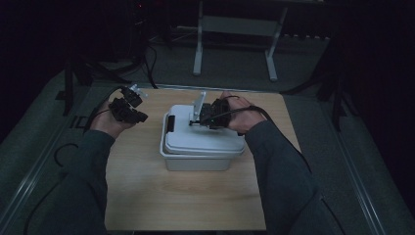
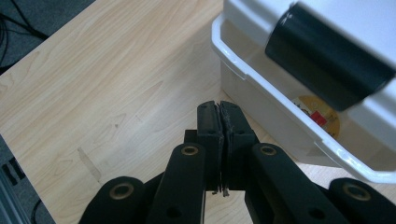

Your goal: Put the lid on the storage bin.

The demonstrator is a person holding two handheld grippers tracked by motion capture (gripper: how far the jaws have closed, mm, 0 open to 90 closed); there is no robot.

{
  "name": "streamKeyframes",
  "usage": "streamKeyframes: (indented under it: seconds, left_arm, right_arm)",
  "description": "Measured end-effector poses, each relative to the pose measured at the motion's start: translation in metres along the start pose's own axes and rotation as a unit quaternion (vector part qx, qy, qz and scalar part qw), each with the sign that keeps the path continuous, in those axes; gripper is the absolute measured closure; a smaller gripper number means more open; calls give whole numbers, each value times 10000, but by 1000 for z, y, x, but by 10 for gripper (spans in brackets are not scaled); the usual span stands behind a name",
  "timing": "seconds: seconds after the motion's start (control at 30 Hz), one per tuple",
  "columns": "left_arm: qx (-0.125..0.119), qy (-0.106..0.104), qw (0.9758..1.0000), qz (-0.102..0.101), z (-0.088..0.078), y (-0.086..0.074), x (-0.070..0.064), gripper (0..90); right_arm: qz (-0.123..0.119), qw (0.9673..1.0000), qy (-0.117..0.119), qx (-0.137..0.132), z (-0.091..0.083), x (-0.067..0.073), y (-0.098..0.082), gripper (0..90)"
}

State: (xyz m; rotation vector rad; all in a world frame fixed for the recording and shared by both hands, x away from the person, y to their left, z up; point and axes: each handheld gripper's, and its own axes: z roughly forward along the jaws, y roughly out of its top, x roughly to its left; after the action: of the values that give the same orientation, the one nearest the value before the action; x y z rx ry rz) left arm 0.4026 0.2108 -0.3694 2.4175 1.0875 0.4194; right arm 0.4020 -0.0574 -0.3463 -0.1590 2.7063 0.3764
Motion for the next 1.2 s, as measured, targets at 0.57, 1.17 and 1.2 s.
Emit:
streamKeyframes:
  seconds: [0.57,1.17,1.2]
  left_arm:
    - [15,-15,10000,27,0,0,0,876]
    - [21,-21,10000,32,2,0,-1,869]
    - [20,-25,10000,44,2,1,-1,869]
  right_arm:
    - [-72,9999,27,101,16,6,19,841]
    - [252,9996,30,-100,16,4,8,441]
    - [343,9990,23,-283,11,2,7,388]
